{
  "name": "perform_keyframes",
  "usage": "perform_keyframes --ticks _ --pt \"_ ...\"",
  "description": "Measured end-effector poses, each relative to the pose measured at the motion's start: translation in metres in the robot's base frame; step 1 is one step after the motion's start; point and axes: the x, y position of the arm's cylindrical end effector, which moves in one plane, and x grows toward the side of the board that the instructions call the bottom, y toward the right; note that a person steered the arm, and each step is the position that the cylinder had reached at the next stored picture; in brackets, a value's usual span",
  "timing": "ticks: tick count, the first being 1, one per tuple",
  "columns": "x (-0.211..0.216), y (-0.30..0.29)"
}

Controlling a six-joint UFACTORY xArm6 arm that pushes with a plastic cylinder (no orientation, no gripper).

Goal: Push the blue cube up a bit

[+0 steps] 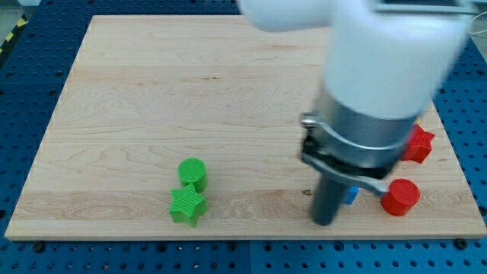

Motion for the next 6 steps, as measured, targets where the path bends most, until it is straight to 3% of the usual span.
perform_keyframes --ticks 3,4,6 --pt "-0.063 -0.010" --pt "-0.055 0.020" --pt "-0.094 0.017"
